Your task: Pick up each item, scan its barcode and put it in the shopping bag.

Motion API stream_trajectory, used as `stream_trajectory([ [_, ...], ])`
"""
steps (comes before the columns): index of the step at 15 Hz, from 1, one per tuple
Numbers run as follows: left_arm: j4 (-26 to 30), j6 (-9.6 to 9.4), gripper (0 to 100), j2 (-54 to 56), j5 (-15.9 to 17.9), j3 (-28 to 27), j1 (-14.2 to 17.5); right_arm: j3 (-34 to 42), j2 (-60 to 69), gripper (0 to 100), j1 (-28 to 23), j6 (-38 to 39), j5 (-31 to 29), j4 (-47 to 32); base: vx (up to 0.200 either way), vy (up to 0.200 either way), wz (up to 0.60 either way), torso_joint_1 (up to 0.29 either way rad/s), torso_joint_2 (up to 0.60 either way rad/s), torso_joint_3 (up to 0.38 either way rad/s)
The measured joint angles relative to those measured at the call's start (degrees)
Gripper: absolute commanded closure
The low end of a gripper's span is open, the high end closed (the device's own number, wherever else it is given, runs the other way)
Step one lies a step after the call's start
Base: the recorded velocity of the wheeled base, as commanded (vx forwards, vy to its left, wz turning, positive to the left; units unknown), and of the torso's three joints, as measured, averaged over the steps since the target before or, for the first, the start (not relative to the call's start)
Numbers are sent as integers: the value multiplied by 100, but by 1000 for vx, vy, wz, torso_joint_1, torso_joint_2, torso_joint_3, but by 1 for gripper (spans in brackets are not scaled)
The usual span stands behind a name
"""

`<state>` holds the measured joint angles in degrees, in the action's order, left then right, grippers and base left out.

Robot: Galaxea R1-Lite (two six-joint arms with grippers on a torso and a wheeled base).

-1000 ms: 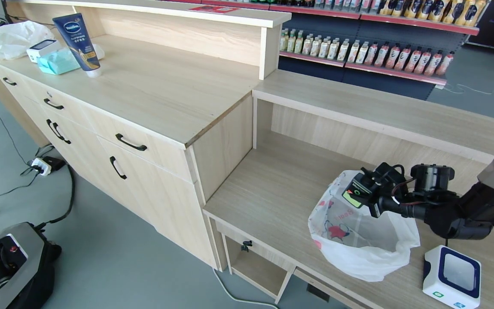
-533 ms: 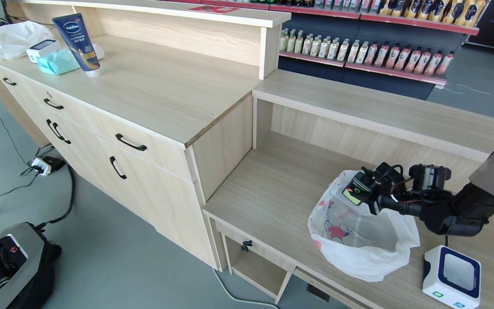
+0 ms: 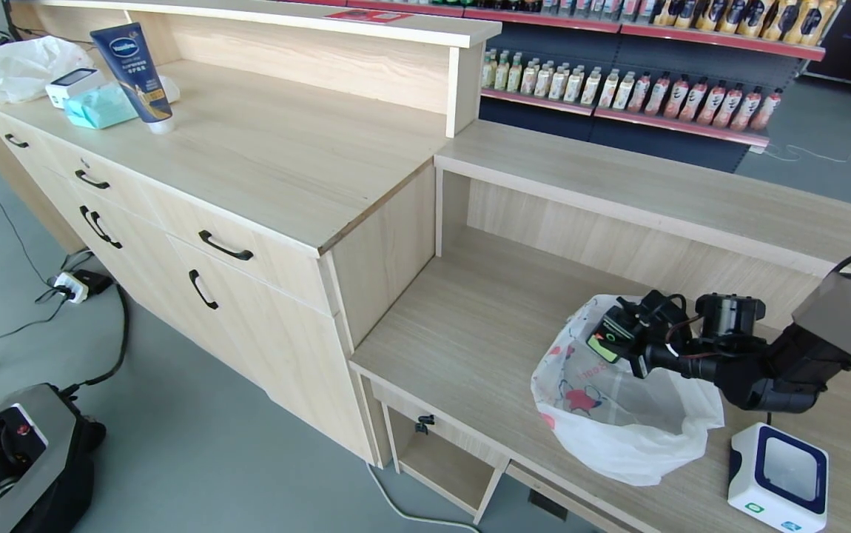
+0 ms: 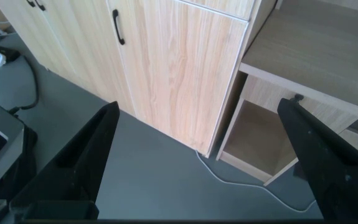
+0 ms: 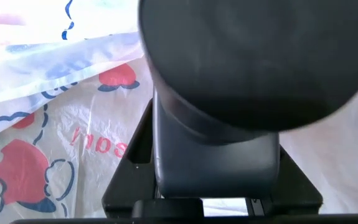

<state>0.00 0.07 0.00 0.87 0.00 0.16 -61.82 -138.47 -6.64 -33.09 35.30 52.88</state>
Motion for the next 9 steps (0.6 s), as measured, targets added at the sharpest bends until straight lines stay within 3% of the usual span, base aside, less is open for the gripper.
stream_trajectory([
  [4, 0, 0, 0, 0, 0, 0, 0, -35, -59, 100, 4, 11, -2, -37, 0, 0, 0, 0, 0, 0],
  [5, 0, 0, 0, 0, 2, 0, 0, -37, -59, 0, 4, 11, -6, -46, 0, 0, 0, 0, 0, 0],
  [9, 0, 0, 0, 0, 0, 0, 0, -63, 0, 0, 0, 49, -5, -193, 0, 0, 0, 0, 0, 0],
])
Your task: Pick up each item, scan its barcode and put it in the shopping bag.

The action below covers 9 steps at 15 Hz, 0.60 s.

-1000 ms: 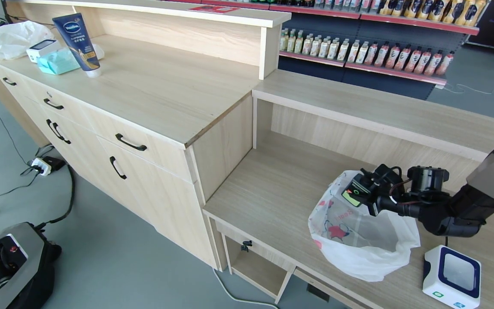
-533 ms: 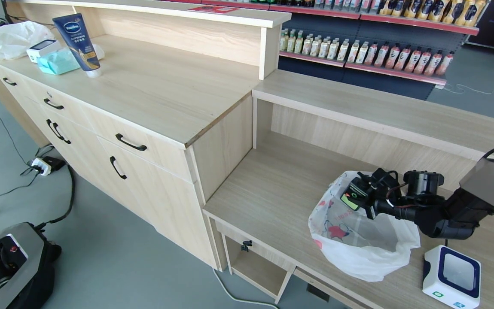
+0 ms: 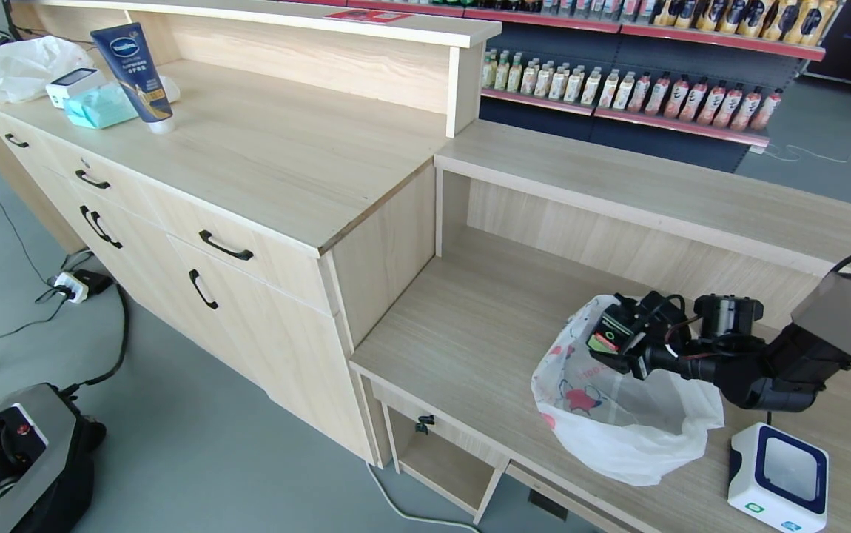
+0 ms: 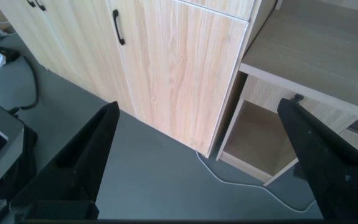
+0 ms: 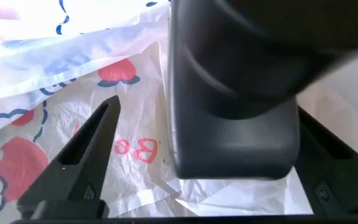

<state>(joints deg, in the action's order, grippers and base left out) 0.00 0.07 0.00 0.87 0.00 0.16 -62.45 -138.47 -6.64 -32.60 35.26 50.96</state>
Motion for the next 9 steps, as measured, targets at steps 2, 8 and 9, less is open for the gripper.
stream_trajectory([
  [2, 0, 0, 0, 0, 2, 0, 0, 2, 116, 0, -2, 2, 7, -132, 0, 0, 0, 0, 0, 0],
  [8, 0, 0, 0, 0, 0, 0, 0, 7, 842, 0, 39, 30, 130, -580, 0, 0, 0, 0, 0, 0],
  [9, 0, 0, 0, 0, 2, 0, 0, 28, 1017, 0, 84, 83, 130, -588, 0, 0, 0, 0, 0, 0],
])
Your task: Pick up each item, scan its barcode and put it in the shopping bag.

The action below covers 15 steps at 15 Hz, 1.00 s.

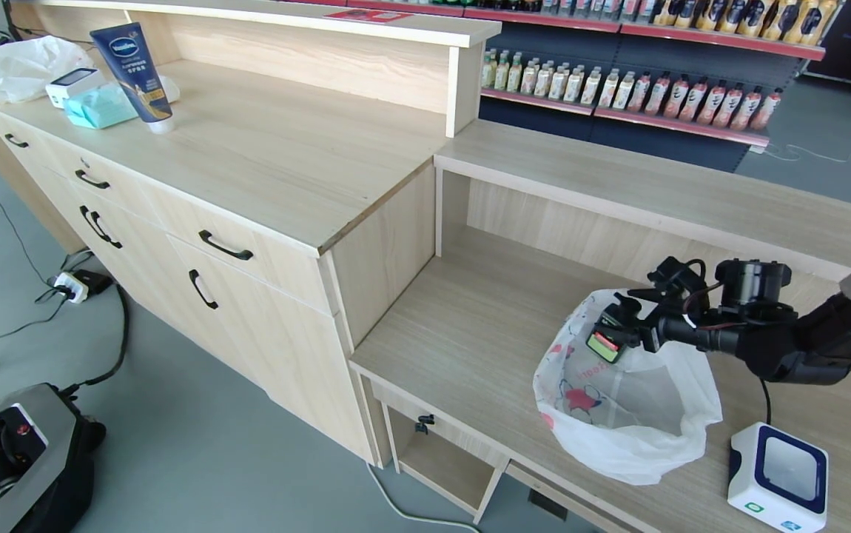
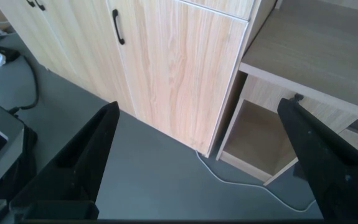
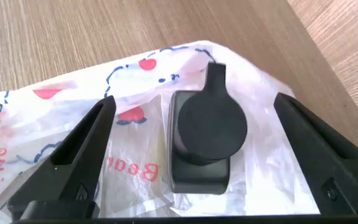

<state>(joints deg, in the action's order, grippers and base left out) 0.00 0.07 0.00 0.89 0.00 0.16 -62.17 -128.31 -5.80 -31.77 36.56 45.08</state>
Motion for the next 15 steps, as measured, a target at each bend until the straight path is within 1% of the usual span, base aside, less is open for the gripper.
stream_trajectory([
  [3, 0, 0, 0, 0, -2, 0, 0, 182, 719, 0, 99, 40, -22, -334, 0, 0, 0, 0, 0, 0],
  [6, 0, 0, 0, 0, -2, 0, 0, 507, 1853, 0, 115, -20, -38, -1150, 0, 0, 0, 0, 0, 0],
  [8, 0, 0, 0, 0, -2, 0, 0, 931, 2855, 0, 95, -204, -38, -1593, 0, 0, 0, 0, 0, 0],
  [11, 0, 0, 0, 0, -2, 0, 0, 1645, 4302, 0, -32, -784, 28, -1901, 0, 0, -600, 1, 4, 5],
  [12, 0, 0, 0, 0, -5, 0, -2, 1712, 4671, 0, -30, -890, 91, -1916, 0, 0, -600, -17, -2, 2],
  [14, 0, 0, 0, 0, 0, 0, 0, 1664, 5213, 0, 129, -956, 118, -1991, 0, 0, -600, 10, 0, 2],
  [15, 0, 0, 0, 0, -2, 0, 2, 1598, 5386, 0, 189, -896, -11, -1998, 0, 0, -600, 2, -2, -2],
])
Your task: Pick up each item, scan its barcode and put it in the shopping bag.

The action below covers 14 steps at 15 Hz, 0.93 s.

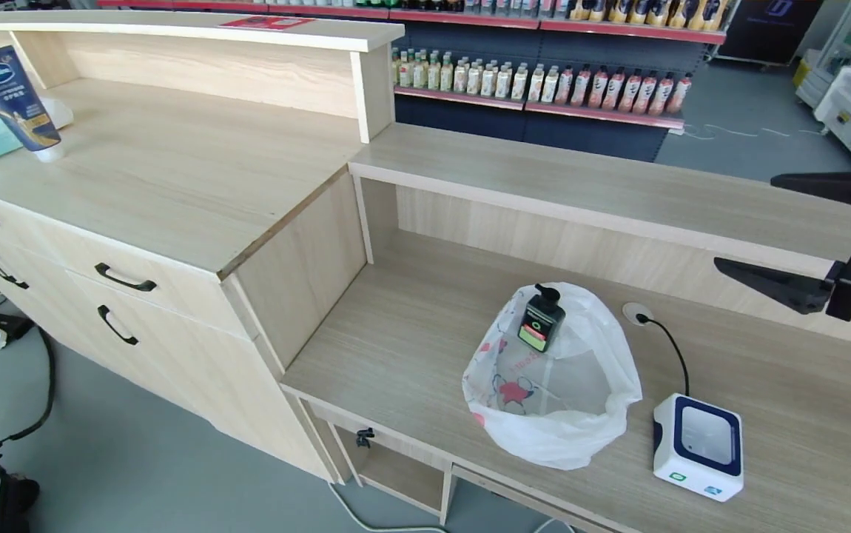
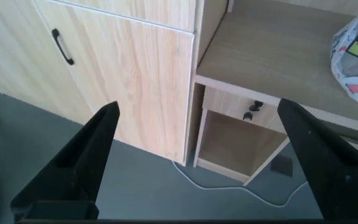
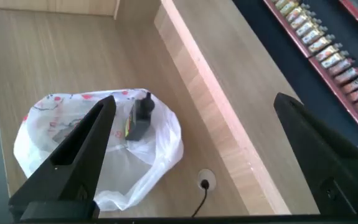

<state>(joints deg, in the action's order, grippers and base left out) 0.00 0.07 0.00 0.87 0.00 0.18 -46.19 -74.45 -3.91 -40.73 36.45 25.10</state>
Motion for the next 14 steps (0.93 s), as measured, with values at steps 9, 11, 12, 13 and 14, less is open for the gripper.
stream_trajectory([
  [9, 5, 0, 0, 0, -2, 0, -2, -436, 603, 0, -208, 1397, -3359, -1674, 0, 0, -400, 20, -49, -29],
  [11, 2, -2, 0, 0, 0, 0, 0, -472, 521, 0, -553, 1547, -3372, -1744, 0, 0, 0, 18, -45, -23],
  [12, 0, 0, 0, 0, 0, 0, -5, -502, 450, 0, -779, 1604, -3367, -1786, 0, 0, 0, 0, 0, 0],
  [13, 0, 0, 0, 0, 0, 0, -5, -544, 361, 0, -991, 1642, -3359, -1843, 0, 0, 0, 0, 0, 0],
  [14, 0, 0, 0, 0, -2, 0, -2, -618, 236, 0, -1229, 1673, -3359, -1909, 0, 0, 0, 0, 0, 0],
])
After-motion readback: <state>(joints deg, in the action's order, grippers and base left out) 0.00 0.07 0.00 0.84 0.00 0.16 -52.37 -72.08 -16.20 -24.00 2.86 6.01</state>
